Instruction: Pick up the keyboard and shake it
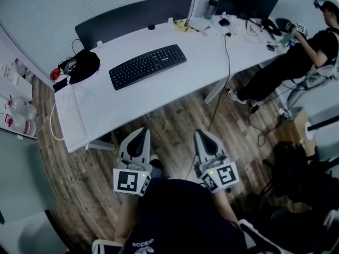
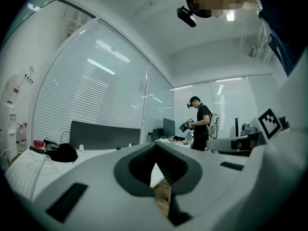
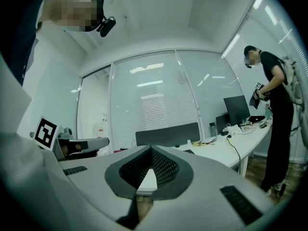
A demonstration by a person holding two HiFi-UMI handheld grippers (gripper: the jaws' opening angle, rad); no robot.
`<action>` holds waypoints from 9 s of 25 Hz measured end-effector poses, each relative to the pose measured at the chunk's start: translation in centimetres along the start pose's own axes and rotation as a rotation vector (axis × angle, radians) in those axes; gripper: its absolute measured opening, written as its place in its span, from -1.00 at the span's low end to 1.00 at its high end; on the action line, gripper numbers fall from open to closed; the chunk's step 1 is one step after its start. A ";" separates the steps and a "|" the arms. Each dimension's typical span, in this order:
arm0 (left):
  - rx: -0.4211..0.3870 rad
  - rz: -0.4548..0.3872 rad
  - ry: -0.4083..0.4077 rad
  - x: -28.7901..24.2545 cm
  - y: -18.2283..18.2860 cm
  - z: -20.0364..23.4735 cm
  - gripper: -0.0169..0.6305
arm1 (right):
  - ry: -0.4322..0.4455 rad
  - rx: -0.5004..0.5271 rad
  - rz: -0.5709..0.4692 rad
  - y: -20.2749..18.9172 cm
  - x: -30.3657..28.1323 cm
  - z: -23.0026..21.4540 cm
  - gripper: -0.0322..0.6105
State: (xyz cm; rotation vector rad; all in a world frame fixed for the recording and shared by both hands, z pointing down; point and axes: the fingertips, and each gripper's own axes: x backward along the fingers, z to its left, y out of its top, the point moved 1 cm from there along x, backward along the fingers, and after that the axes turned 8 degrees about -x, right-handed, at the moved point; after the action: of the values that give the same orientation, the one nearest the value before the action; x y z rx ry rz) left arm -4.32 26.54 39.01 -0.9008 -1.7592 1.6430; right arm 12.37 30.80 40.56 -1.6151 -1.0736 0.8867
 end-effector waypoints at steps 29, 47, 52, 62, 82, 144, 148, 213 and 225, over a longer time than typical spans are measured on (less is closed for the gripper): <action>0.090 0.119 0.161 -12.3 -3.9 17.0 -0.94 | 0.047 -0.049 0.095 0.5 -21.3 -6.1 -0.89; 0.123 0.204 0.413 -22.5 -5.7 23.8 -0.94 | 0.180 -0.054 0.215 2.8 -36.1 -16.5 -0.89; 0.130 0.247 0.483 -21.6 -6.7 25.5 -0.94 | 0.189 -0.068 0.230 2.6 -37.8 -17.3 -0.89; 0.104 0.292 0.465 -23.0 -7.7 27.9 -0.94 | 0.164 -0.076 0.225 2.5 -39.8 -17.6 -0.89; 0.195 0.573 0.351 -23.7 -16.8 34.2 -0.49 | -0.084 -0.092 0.407 -4.9 -39.7 -25.4 -0.53; 0.309 0.492 0.399 -24.7 -12.6 41.2 -0.33 | 0.000 -0.362 0.483 -7.9 -45.2 -26.9 -0.12; 0.173 0.411 0.373 -26.0 -6.4 42.2 -0.33 | 0.022 -0.415 0.400 -5.7 -45.2 -25.9 -0.12; -0.210 0.108 0.314 -26.8 12.0 39.8 -0.34 | 0.042 -0.387 0.088 4.7 -41.4 -23.8 -0.14; -0.254 0.085 0.317 -25.6 14.5 38.5 -0.34 | 0.069 -0.420 0.053 5.7 -41.0 -23.2 -0.15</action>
State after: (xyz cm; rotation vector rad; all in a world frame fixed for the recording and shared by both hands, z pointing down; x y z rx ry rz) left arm -17.31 -17.02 22.29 -1.2909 -1.7457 1.2581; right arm 20.53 -15.81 43.61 -2.0118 -1.2298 0.6603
